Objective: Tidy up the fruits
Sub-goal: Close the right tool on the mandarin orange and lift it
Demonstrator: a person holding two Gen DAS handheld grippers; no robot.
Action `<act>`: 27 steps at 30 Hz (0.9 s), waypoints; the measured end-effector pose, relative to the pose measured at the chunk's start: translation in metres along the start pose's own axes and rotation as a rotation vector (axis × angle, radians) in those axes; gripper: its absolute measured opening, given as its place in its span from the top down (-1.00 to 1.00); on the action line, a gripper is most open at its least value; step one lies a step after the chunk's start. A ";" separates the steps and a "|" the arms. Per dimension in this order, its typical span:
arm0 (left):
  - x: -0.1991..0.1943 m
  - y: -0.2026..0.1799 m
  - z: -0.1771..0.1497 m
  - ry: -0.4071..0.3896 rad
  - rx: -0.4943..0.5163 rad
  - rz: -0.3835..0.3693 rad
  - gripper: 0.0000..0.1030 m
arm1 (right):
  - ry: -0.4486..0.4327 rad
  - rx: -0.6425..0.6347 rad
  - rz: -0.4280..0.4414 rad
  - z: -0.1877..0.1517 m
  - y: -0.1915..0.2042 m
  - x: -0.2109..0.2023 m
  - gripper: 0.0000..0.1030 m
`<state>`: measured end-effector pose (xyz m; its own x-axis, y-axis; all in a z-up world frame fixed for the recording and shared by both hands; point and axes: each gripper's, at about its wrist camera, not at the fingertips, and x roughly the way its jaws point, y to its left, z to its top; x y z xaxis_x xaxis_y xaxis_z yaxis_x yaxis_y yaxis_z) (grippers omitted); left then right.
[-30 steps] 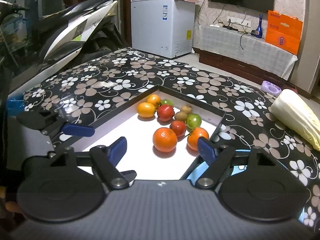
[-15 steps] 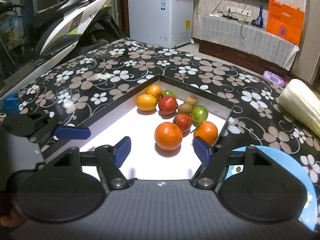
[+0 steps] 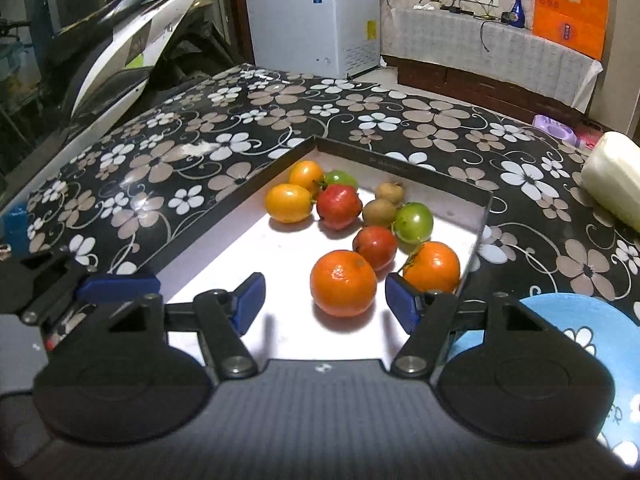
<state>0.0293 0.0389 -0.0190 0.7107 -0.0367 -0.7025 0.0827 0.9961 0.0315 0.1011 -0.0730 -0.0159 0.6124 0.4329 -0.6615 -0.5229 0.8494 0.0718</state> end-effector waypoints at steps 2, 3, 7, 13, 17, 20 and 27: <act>0.000 0.001 0.000 0.000 -0.002 0.000 -0.92 | 0.006 0.000 -0.007 0.001 0.000 0.003 -0.31; 0.000 0.001 0.000 0.000 -0.002 0.000 -0.92 | 0.010 0.004 -0.008 0.001 0.000 0.005 -0.28; -0.001 0.002 0.000 -0.001 -0.001 0.002 -0.92 | 0.029 0.015 -0.020 0.002 0.000 0.011 -0.15; 0.000 0.002 0.000 -0.003 0.003 0.004 -0.92 | 0.036 0.007 -0.031 0.002 0.000 0.014 -0.12; 0.000 0.002 0.000 -0.004 0.004 0.004 -0.92 | 0.048 -0.002 -0.034 0.001 0.001 0.018 -0.12; 0.002 0.000 0.000 -0.004 0.008 0.005 -0.92 | 0.038 0.010 -0.022 0.002 0.000 0.016 -0.11; 0.002 -0.001 0.000 -0.004 0.008 0.004 -0.92 | 0.042 0.000 -0.040 -0.001 0.001 0.019 -0.10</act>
<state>0.0312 0.0382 -0.0204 0.7141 -0.0327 -0.6993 0.0850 0.9956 0.0403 0.1113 -0.0641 -0.0287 0.6076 0.3853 -0.6945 -0.4981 0.8660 0.0446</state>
